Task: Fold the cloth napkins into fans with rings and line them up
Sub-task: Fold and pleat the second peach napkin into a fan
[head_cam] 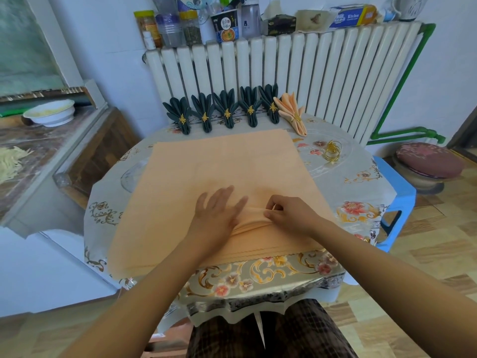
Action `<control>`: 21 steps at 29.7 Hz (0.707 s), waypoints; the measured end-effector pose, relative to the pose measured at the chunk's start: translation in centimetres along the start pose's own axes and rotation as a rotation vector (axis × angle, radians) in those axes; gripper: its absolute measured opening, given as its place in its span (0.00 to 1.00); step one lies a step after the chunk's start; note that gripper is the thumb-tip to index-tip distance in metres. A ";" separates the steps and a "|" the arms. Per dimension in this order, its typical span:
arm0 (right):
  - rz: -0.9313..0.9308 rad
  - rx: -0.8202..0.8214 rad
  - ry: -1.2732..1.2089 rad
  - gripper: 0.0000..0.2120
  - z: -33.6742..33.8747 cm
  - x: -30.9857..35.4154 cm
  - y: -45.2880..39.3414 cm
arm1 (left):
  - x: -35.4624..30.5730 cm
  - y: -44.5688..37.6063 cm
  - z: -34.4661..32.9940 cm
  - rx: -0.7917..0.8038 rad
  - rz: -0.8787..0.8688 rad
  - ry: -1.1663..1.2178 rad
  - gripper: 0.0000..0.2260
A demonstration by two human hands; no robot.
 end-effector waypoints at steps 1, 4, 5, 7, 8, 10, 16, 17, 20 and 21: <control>0.001 0.000 0.006 0.07 0.0 0.0 -0.1 | -0.8 -0.1 0.0 -0.014 -0.099 -0.016 0.23; 0.025 -0.003 -0.001 0.07 -0.3 -0.1 -0.2 | -1.2 -0.1 -1.4 0.092 -0.180 0.149 0.23; 0.034 -0.019 -0.019 0.06 -0.3 -0.2 -0.2 | -1.0 0.0 -1.8 0.119 -0.177 0.226 0.25; 0.048 -0.112 -0.091 0.06 -0.2 -0.6 0.0 | -0.9 0.4 -2.6 0.120 -0.185 0.277 0.29; 0.054 -0.182 -0.125 0.06 0.0 -0.7 0.1 | -0.9 0.6 -3.0 0.122 -0.189 0.266 0.31; 0.129 -0.332 -0.114 0.04 0.3 -0.2 0.6 | -1.0 0.8 -3.4 0.132 -0.191 0.242 0.33; 0.540 -0.466 0.411 0.13 -0.1 3.0 2.3 | -1.0 0.6 -3.5 0.153 -0.193 0.235 0.33; 0.542 -0.447 0.409 0.14 0.0 2.8 2.3 | -1.0 0.6 -3.5 0.158 -0.196 0.232 0.34; 0.547 -0.313 0.404 0.14 0.1 2.2 2.0 | -1.2 0.4 -3.2 0.178 -0.211 0.210 0.31; 0.551 -0.281 0.399 0.13 0.1 2.1 1.8 | -1.2 0.4 -3.1 0.195 -0.217 0.197 0.29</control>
Point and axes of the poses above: each hand's wrist, its own y-axis away from the middle knuckle, its own z-axis out of the back of the hand, x = y × z, the point moved 8 cm from there along -y, towards the middle knuckle, and after that the axes turned 7 degrees about z, right-handed, at the moved point
